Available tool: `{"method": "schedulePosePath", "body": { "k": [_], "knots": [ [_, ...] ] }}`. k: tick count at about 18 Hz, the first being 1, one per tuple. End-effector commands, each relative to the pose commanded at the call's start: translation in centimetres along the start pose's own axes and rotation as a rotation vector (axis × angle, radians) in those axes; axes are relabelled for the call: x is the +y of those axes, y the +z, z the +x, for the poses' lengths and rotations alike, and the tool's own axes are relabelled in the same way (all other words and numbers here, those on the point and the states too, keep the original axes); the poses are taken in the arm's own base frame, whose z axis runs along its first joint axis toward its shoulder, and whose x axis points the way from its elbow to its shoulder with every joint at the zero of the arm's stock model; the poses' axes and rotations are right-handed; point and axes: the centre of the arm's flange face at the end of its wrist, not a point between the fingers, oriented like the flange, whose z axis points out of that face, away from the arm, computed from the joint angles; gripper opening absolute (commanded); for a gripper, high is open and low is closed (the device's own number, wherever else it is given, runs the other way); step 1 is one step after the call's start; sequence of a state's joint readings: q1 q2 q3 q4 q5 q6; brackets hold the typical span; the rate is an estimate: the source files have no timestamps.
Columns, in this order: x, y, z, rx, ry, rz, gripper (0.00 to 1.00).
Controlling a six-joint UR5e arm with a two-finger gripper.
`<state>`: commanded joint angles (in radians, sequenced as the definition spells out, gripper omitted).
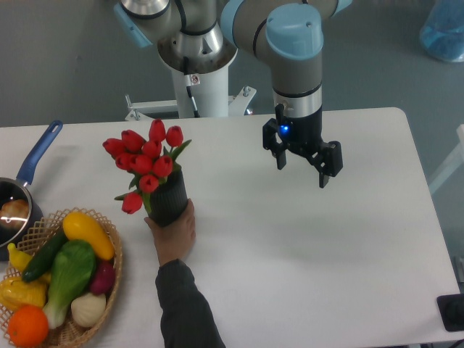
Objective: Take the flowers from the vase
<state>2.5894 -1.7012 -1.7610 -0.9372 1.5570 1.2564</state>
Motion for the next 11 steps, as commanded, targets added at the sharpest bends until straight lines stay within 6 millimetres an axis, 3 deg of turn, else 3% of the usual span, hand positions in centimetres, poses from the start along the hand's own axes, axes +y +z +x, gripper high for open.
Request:
{"method": "schedulePosePath", "body": {
  "k": [6, 11],
  "knots": [
    [0.0, 0.1, 0.2, 0.002, -0.040, 0.001, 1.00],
    [0.7, 2.2, 1.7, 0.046, -0.077, 0.068, 1.00]
  ]
}}
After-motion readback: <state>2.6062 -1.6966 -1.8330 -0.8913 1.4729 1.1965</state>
